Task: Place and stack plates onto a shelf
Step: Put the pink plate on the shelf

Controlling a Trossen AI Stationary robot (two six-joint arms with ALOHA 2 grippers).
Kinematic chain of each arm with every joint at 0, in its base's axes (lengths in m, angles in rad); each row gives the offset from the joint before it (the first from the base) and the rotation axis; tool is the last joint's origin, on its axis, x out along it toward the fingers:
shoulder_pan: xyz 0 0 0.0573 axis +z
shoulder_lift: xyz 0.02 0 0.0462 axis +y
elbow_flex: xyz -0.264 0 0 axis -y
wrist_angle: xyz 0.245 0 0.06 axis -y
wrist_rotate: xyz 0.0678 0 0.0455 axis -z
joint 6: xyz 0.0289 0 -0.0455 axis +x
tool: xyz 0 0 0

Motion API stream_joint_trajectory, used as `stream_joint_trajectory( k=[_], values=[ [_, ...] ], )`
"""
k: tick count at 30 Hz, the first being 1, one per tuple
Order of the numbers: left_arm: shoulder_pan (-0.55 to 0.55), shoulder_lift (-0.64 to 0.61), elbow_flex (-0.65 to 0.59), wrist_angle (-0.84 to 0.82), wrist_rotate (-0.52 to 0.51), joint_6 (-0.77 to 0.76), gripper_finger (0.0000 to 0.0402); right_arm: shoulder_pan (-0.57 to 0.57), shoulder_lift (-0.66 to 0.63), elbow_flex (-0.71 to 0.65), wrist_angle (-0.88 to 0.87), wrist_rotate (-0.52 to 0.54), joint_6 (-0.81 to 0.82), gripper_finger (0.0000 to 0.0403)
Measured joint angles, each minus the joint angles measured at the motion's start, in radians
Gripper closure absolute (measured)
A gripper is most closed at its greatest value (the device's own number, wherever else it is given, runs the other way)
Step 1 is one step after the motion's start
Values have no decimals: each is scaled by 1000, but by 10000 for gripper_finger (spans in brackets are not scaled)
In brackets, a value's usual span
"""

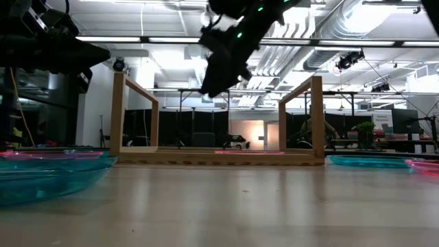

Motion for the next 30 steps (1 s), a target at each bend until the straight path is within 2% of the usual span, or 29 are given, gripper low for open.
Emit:
stream_joint_trajectory(
  k=[6,10,15,18,21,25,30],
  values=[
    [0,0,0,0,0,0,401,-13,191,192,-125,-2,-107,241],
    [0,0,0,0,0,0,401,-24,281,244,-131,11,-145,242],
    [0,0,0,0,0,0,401,-31,333,254,-142,27,-218,247],
    [0,0,0,0,0,0,401,-28,345,254,-166,103,-253,273],
    [0,0,0,0,0,0,401,-30,345,254,-190,183,-270,320],
    [0,0,0,0,0,0,401,-43,345,254,-198,183,-254,391],
    [0,0,0,0,0,0,401,-60,345,254,-199,106,-237,378]
  ],
)
